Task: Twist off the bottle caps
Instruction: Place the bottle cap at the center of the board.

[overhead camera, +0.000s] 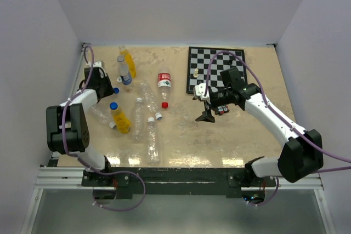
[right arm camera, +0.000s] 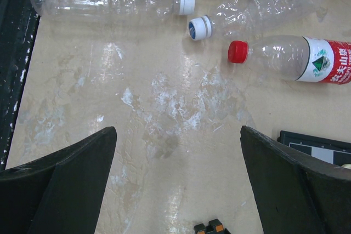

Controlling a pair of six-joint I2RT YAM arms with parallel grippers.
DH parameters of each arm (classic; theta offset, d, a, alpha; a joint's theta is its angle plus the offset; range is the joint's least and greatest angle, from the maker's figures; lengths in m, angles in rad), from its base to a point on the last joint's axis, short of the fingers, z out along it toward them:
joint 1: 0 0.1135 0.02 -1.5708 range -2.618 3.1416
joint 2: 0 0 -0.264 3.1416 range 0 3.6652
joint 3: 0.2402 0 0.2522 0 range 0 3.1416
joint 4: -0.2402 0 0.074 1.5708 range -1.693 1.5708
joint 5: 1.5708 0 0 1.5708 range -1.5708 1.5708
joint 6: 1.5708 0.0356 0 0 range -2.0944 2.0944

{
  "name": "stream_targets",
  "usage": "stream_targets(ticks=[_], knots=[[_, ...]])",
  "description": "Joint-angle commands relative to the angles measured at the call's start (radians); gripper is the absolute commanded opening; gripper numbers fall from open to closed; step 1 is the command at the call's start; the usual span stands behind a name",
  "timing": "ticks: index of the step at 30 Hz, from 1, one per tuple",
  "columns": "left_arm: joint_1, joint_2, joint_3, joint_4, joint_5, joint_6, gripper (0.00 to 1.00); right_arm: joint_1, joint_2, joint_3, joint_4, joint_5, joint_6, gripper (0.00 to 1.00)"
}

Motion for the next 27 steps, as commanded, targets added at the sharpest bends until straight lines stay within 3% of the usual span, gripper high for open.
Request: stream_targets(ticks=[1,4,7,17,23,27], knots=[[0.022,0.063,0.046,0.051,0.043,0.008,0.00,-0.003,-0.024,0.000,0.001,-0.013,-0.002,0.98],[0.023,0.071,0.045,0.051,0.043,0.010,0.00,-0.002,-0.024,0.000,0.001,-0.013,-0.002,0.98],[0.023,0.077,0.043,0.051,0.033,0.010,0.09,-0.002,-0.024,-0.001,0.003,-0.013,-0.002,0.98],[0.040,0.030,0.048,0.011,0.013,-0.018,0.62,-0.002,-0.011,-0.003,0.008,-0.002,0.002,0.98],[0.040,-0.076,0.023,0.017,0.011,-0.013,0.76,-0.003,-0.004,-0.007,0.012,0.004,0.006,0.98],[0.040,-0.143,0.020,0.005,-0.019,-0.001,0.80,-0.002,-0.002,-0.006,0.014,0.007,0.006,0.98]])
